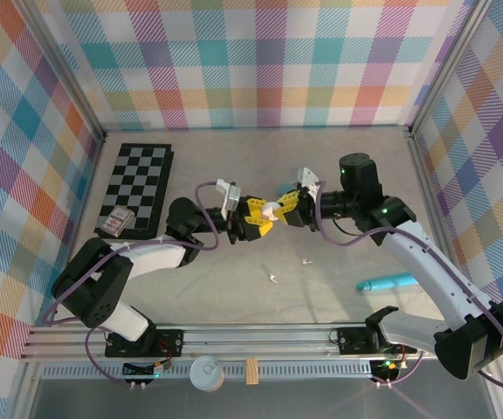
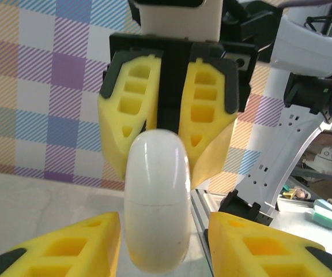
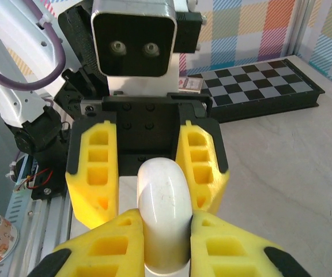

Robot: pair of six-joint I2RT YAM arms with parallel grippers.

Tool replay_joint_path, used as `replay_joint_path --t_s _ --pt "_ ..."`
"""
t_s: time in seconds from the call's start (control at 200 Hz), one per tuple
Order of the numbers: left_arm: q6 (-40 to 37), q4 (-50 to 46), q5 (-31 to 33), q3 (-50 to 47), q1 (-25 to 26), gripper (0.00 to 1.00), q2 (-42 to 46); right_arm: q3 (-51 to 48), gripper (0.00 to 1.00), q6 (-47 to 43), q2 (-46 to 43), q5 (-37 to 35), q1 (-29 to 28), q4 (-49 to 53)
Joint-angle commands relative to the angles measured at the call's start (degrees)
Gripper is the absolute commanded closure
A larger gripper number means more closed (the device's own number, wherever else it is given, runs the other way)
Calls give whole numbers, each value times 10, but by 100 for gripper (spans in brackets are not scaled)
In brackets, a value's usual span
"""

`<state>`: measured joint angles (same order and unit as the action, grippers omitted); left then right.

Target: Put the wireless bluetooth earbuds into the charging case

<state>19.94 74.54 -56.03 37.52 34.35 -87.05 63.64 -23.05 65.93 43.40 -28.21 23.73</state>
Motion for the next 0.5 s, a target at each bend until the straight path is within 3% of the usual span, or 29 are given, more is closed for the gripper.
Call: replay_joint_path --t_s 0.0,0.495 --pt "-16 -3 -5 3 -3 57 -9 27 82 -35 8 -8 -5 38" --pt "-11 11 -12 3 -3 61 -18 66 82 -67 40 -7 -14 89"
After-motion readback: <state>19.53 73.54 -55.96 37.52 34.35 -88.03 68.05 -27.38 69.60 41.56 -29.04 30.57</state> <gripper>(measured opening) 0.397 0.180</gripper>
